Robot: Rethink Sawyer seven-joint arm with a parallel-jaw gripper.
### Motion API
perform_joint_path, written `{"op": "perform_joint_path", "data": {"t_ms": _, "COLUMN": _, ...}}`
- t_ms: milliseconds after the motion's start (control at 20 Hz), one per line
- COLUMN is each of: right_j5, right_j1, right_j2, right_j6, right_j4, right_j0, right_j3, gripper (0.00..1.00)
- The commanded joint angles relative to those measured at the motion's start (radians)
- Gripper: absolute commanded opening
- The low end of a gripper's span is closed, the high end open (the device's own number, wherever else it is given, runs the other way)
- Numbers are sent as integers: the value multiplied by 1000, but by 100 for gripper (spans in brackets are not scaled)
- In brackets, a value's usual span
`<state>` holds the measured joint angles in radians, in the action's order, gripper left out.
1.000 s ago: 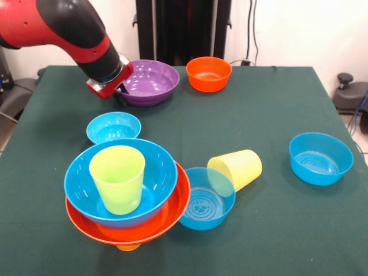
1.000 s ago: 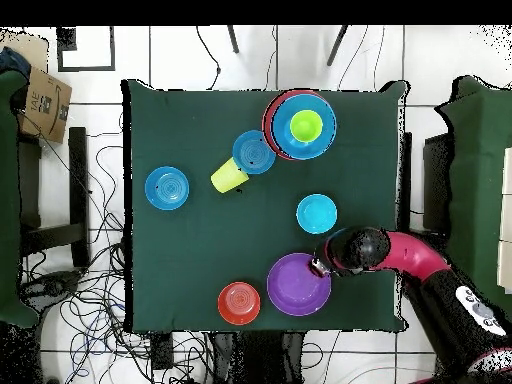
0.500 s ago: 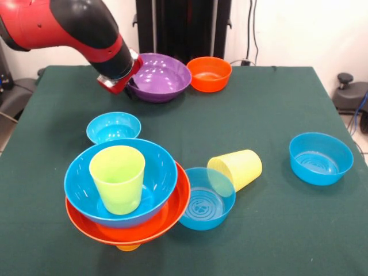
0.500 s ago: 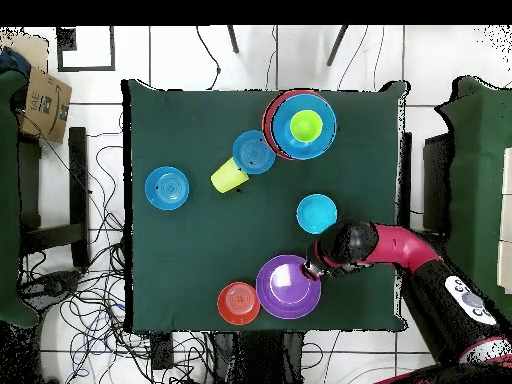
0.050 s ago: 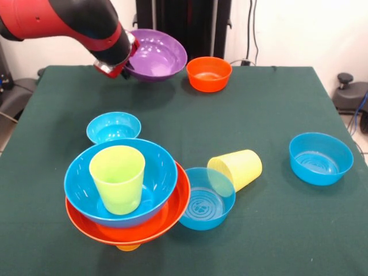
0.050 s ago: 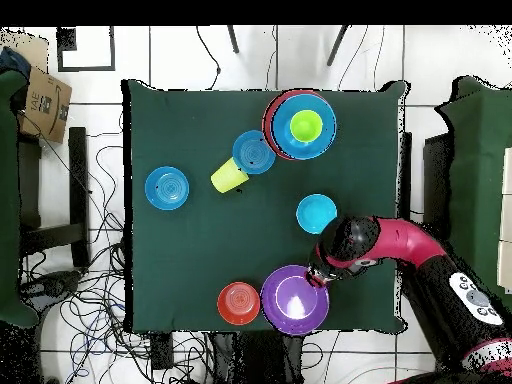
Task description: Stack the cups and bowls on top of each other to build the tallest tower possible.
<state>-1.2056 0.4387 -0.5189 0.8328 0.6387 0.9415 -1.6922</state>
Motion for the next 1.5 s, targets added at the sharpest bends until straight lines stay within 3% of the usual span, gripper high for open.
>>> {"op": "perform_joint_path", "data": {"t_ms": 50, "right_j5": -109, "right_j1": 21, "right_j2": -32, "right_j6": -142, "right_j4": 21, "right_j0": -44, "right_j3": 85, "gripper": 0}}
{"op": "perform_joint_path", "data": {"t_ms": 650, "right_j5": -155, "right_j1": 24, "right_j2": -115, "right_j6": -230, "right_j4": -37, "right_j0": 3, "right_j3": 152, "gripper": 0}}
{"op": "perform_joint_path", "data": {"t_ms": 850, "right_j5": -203, "right_j1": -3, "right_j2": -169, "right_j6": -274, "right_j4": -89, "right_j0": 17, "right_j3": 234, "gripper": 0}}
{"op": "perform_joint_path", "data": {"t_ms": 1500, "right_j5": -422, "right_j1": -100, "right_j2": -247, "right_j6": -378, "right_j4": -90, "right_j0": 1, "right_j3": 496, "gripper": 0}}
